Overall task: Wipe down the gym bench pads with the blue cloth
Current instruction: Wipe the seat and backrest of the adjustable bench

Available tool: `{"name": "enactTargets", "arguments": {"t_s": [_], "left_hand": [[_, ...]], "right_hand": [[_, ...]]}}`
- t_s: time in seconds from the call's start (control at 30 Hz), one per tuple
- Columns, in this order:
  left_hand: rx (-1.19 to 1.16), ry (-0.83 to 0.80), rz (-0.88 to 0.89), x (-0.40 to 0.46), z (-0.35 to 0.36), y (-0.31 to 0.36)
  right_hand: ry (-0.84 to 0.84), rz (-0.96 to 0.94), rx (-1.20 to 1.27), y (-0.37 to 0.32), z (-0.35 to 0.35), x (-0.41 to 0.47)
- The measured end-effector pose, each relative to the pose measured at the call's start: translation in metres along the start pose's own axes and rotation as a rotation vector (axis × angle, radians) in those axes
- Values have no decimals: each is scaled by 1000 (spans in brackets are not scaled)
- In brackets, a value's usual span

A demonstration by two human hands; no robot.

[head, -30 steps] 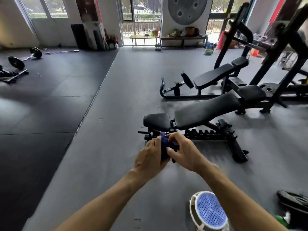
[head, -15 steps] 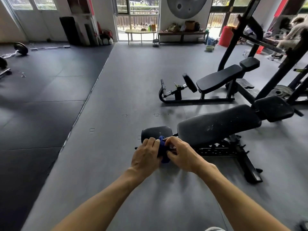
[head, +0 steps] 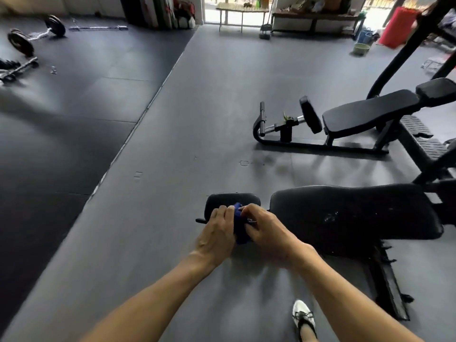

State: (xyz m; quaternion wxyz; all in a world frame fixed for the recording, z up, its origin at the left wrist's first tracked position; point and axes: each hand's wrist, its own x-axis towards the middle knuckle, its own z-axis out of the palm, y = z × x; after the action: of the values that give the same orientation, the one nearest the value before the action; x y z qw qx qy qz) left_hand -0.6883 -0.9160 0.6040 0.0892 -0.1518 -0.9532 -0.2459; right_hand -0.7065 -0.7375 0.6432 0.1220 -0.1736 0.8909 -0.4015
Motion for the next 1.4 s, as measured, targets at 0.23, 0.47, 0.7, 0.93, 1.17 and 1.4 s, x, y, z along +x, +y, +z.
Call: {"name": "enactTargets", "arguments": {"t_s": [0.23,0.47,0.7,0.93,1.17,1.4], "left_hand": [[40,15,-246,69,126,0],[122,-23,-389,73,270,-52],[208,114,-279,63,387,-146],[391,278,-132,78,458,-248],[558,250,-121,78,490,-314],[461,130,-277,80,490,-342]], "right_hand": [[-182,-125,35,139,-25,93],[-300,-130,68,271,20,141],[-314,-118,-78,396,109,164],[-181,-79,-467,481,188,181],[-92,-17,-649,520,236,193],[-60,6,-613,542,240,197]]}}
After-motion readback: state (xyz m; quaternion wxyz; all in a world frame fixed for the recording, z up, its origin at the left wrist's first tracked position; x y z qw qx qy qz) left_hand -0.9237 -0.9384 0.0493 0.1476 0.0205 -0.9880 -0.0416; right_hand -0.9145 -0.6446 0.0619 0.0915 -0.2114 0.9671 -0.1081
